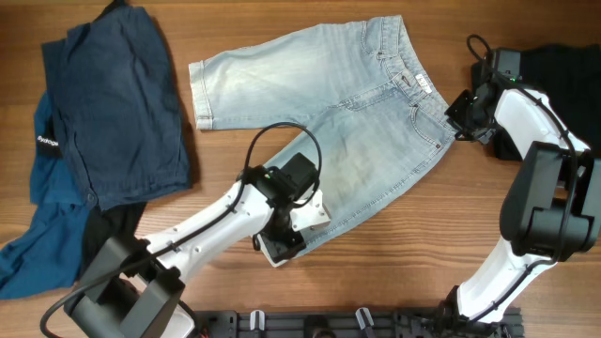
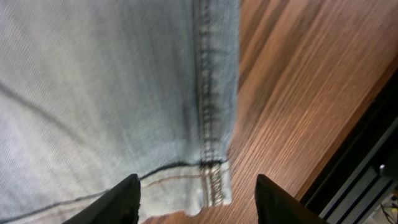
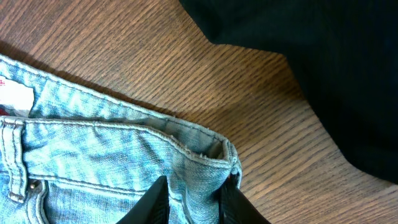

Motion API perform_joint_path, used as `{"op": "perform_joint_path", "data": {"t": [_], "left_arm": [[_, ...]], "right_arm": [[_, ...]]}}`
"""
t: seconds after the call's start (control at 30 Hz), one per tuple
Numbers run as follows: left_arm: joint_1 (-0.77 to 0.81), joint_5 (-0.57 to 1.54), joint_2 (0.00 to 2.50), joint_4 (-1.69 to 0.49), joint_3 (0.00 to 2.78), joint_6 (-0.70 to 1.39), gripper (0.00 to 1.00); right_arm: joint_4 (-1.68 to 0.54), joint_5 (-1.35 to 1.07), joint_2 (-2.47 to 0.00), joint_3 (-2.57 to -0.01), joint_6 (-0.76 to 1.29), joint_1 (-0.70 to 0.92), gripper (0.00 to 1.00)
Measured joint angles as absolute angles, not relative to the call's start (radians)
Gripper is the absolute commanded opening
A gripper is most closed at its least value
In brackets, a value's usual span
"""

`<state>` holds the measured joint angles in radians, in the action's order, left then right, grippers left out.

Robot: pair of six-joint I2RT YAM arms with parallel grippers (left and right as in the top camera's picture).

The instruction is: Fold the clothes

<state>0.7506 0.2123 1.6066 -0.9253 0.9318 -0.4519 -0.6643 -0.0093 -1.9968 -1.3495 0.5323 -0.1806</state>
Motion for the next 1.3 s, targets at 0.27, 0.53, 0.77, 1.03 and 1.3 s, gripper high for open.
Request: {"op": "perform_joint_path", "data": {"t": [0.27, 0.53, 0.77, 1.03, 1.3], "left_arm": [[0.759, 0.242, 1.607, -0.841, 0.833, -0.451, 0.50], [0.759, 0.250, 1.605, -0.755, 0.791, -0.451, 0.51], [0.756, 0.245, 1.605, -0.703, 0.772, -0.440, 0.04], [0.749, 0.226, 1.618, -0.683, 0.776, -0.414, 0.04], [0.719, 0.189, 1.613, -0.684, 0.786, -0.171, 0.04]], "right_arm": [[-0.665, -0.011, -1.997, -1.349, 0.525, -0.181, 0.27], [-0.665, -0.011, -1.997, -1.349, 0.525, -0.181, 0.27], [-0.665, -0.011, -1.997, -1.349, 0.525, -0.181, 0.26], [-0.665, -0.010, -1.997, -1.349, 0.491, -0.181, 0.04], [-0.669, -0.034, -1.973, -1.349, 0.465, -0.181, 0.04]]}}
